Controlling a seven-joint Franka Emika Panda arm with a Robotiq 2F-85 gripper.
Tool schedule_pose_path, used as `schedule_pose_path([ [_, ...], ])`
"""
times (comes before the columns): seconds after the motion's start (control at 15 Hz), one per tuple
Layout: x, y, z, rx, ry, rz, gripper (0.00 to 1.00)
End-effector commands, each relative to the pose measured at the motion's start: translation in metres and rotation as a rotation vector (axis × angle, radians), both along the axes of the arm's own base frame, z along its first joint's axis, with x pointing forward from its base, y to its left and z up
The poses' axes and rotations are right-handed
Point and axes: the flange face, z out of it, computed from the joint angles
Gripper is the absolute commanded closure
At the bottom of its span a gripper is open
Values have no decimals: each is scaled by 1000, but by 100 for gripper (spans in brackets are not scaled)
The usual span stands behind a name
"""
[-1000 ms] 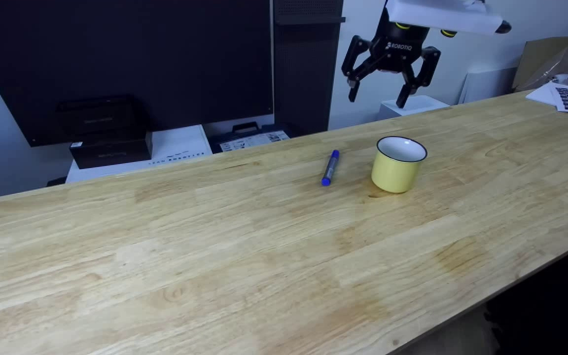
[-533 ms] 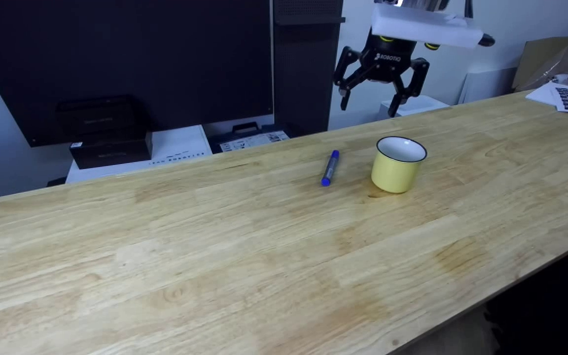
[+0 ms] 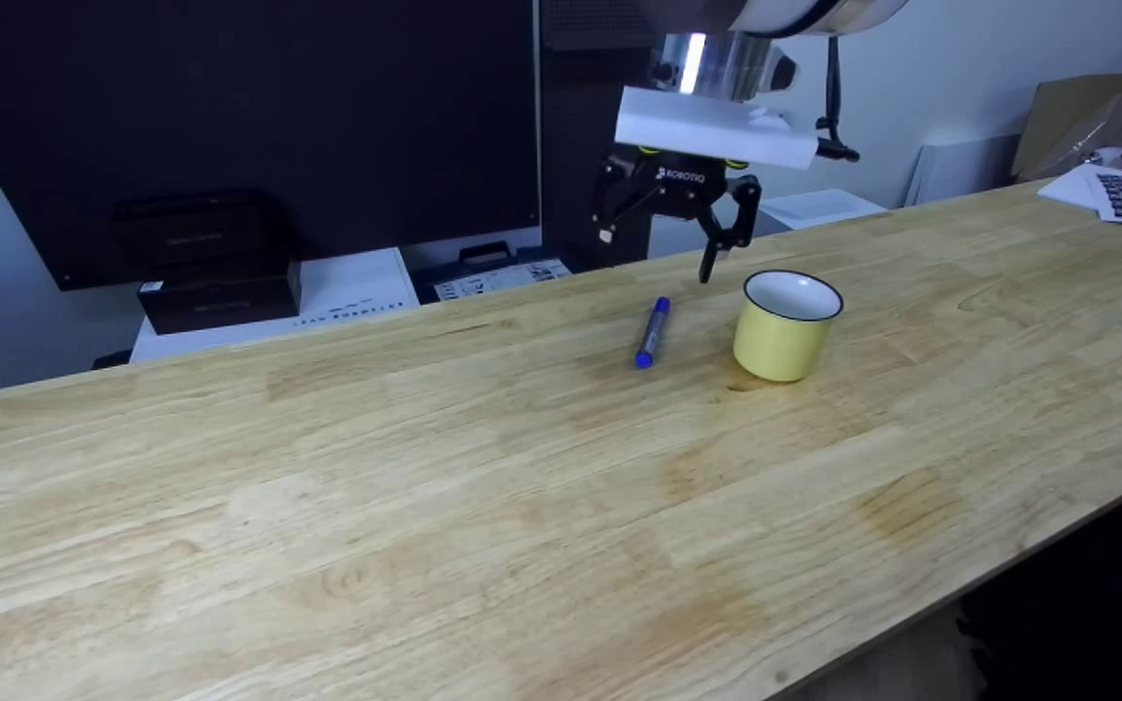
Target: Pick up the pen from the table and put it in the yellow cup.
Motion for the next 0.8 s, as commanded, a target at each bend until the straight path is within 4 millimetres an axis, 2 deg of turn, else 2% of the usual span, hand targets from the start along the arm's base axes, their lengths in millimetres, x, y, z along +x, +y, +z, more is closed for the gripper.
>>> schedule_pose_path([
  [0.0,2,-1,0,0,0,-3,0],
  [0.73,-3,0,-44,10,53,-7,0],
])
